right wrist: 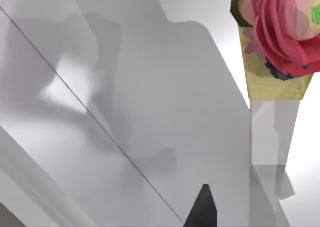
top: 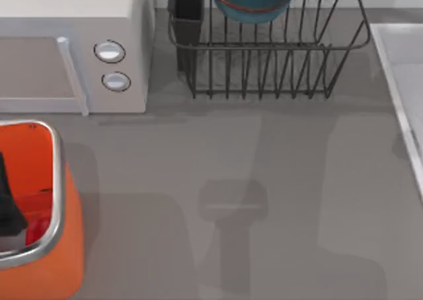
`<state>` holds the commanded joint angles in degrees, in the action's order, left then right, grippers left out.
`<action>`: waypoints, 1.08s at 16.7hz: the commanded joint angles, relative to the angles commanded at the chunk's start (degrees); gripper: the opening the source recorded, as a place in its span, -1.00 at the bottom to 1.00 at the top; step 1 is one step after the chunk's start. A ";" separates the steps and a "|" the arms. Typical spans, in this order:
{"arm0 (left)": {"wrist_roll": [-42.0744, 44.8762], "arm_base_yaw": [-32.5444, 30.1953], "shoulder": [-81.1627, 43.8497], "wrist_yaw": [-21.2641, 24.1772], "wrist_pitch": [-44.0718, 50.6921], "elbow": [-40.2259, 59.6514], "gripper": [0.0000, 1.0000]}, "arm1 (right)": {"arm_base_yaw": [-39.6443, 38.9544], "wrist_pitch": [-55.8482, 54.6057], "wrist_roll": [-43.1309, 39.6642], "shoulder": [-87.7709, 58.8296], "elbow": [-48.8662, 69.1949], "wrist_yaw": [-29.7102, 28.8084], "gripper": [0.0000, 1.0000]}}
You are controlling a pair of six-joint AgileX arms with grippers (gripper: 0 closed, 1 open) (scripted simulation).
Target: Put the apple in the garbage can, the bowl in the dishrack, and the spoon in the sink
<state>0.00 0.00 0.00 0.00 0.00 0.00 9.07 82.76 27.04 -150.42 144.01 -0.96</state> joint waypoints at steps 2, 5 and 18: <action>0.00 0.00 0.00 0.00 0.00 0.00 1.00 | -0.04 -2.34 0.06 0.95 -2.78 -0.05 -1.00; 0.00 0.00 0.00 0.00 0.00 0.00 1.00 | -0.05 -2.82 0.07 1.15 -3.30 -0.06 -1.00; 0.00 0.00 0.00 0.00 0.00 0.00 1.00 | -0.05 -2.82 0.07 1.15 -3.30 -0.06 0.81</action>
<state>0.00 0.00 0.00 0.00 0.00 0.00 9.03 79.95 27.11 -149.27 140.71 -1.02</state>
